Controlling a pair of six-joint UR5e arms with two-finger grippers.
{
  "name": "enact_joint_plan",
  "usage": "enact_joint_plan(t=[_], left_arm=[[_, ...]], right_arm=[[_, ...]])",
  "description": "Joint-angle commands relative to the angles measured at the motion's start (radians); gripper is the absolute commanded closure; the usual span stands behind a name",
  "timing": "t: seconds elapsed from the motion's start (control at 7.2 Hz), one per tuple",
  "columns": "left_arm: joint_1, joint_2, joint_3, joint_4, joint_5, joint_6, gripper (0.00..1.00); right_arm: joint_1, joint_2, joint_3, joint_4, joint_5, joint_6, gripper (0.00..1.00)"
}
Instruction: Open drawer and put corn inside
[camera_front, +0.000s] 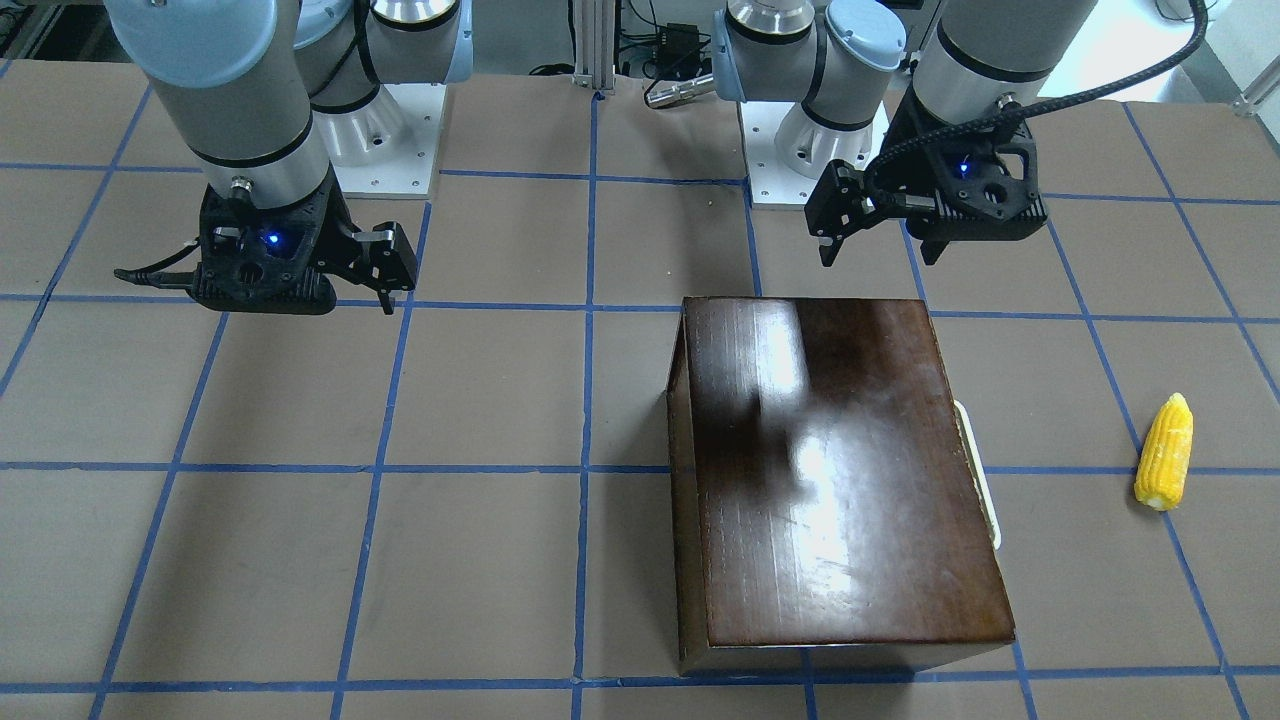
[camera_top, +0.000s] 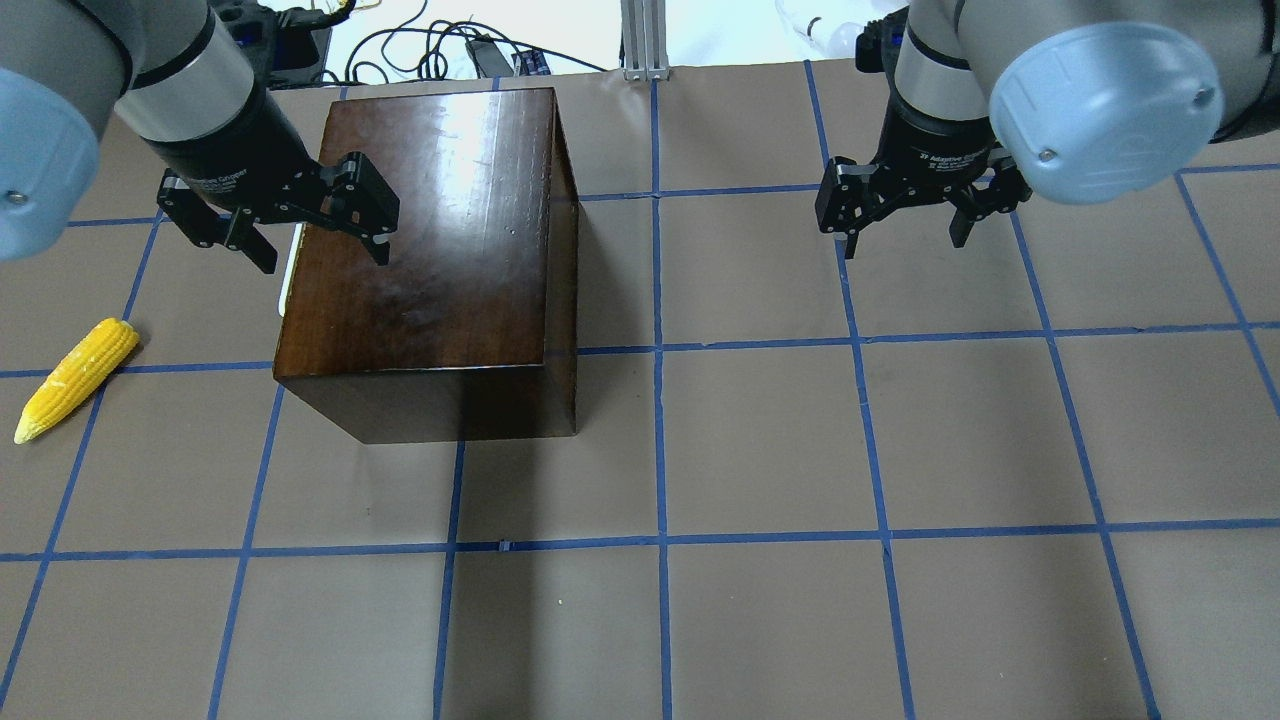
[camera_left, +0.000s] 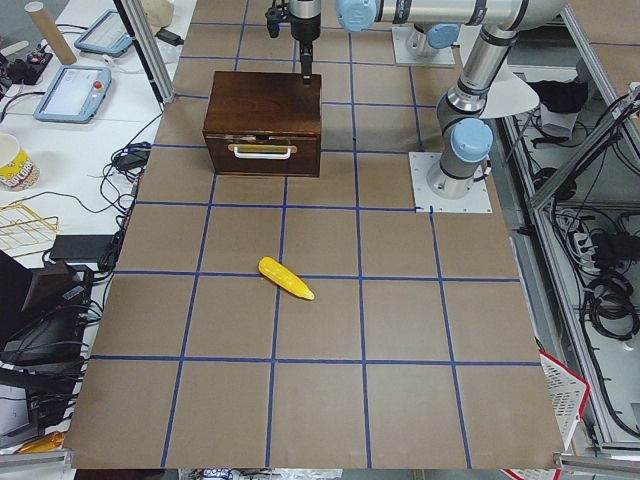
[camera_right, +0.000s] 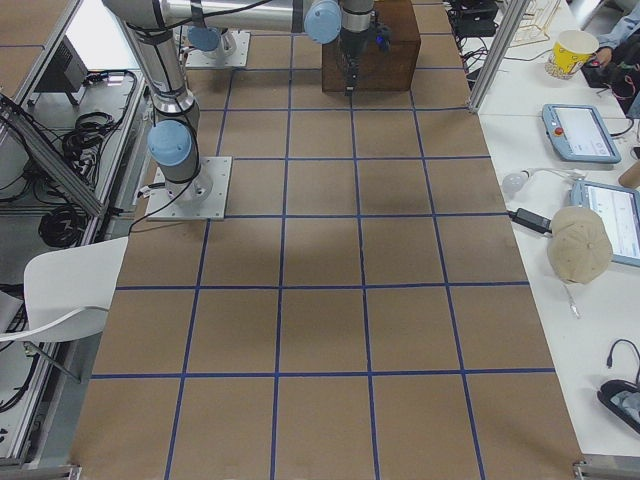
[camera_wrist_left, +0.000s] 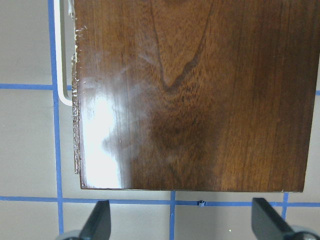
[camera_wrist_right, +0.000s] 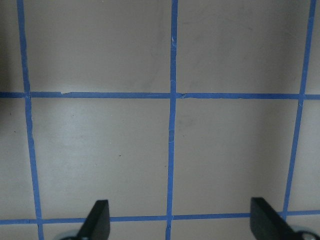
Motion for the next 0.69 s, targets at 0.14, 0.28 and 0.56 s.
enact_joint_plan(t=[0.14, 0.28, 0.56], left_arm=[[-0.001, 0.006, 0.002, -0.002, -0.002, 0.001, 0.0], [0.002, 0.006, 0.002, -0.002, 0.0, 0.004, 0.0], [0.041, 0.002, 0.003, -0.002, -0.002, 0.03, 0.0]], right_arm=[[0.0, 0.0, 0.0, 0.0, 0.0, 0.0, 0.0], [0.0, 0.0, 0.0, 0.0, 0.0, 0.0, 0.0], [0.0, 0.0, 0.0, 0.0, 0.0, 0.0, 0.0]])
